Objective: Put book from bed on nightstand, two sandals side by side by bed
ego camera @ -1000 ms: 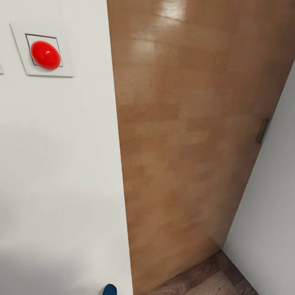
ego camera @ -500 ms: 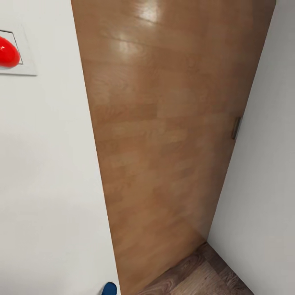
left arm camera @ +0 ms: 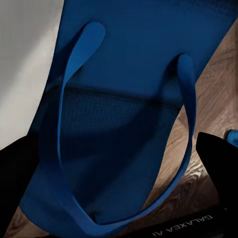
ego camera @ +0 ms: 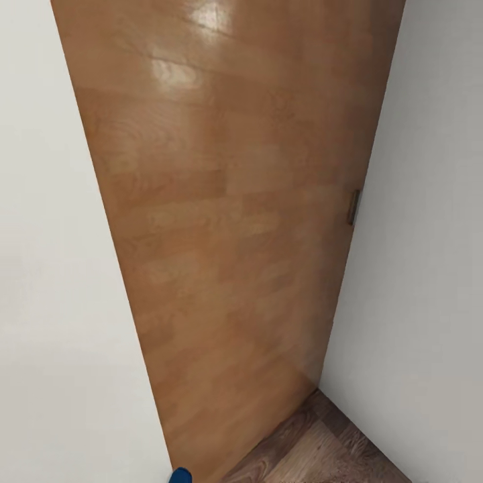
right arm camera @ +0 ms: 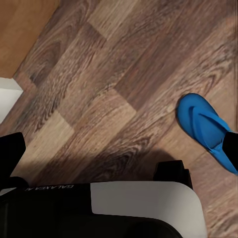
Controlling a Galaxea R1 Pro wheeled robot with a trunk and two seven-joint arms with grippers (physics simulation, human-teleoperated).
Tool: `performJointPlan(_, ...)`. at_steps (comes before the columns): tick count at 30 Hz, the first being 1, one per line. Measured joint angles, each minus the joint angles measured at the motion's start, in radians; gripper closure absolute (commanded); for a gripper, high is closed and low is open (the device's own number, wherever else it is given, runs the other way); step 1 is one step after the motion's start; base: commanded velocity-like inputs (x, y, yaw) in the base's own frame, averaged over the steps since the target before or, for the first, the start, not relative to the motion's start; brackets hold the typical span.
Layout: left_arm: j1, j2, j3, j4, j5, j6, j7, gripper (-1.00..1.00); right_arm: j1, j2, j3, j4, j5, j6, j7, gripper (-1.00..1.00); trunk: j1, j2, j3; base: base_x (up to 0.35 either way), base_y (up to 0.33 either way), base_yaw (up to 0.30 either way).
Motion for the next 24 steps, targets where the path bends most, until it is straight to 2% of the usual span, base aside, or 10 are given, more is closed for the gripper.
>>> performJointPlan(2,0.0,0.0,-0.023,-0.033,-0.005,-0.005,0.0,1.0,0.0,0.0,0.0,0.0,0.0,0.0,0.0,-1.0,0.0,0.0,0.0,0.003,0.002,-0.255)
performJointPlan(5,0.0,0.0,0.004,-0.045,0.0,-0.003,0.001,1.0,0.0,0.0,0.0,0.0,0.0,0.0,0.001,-1.0,0.0,0.0,0.0,0.001,0.001,-0.255)
performJointPlan(6,0.0,0.0,-0.011,-0.065,-0.003,-0.005,0.0,1.0,0.0,0.0,0.0,0.0,0.0,0.0,0.0,-1.0,0.0,0.0,0.0,0.0,0.0,-0.254)
performJointPlan(10,-0.001,0.001,0.028,-0.078,0.009,-0.001,0.002,1.0,0.0,0.0,0.0,0.0,0.0,0.0,0.001,-1.0,0.0,0.0,0.0,0.0,0.0,-0.254)
performJointPlan(24,-0.001,0.0,0.028,-0.078,0.009,-0.001,0.002,1.0,0.0,0.0,0.001,0.0,0.0,0.0,0.0,-1.0,0.0,0.0,0.0,0.002,0.002,-0.254)
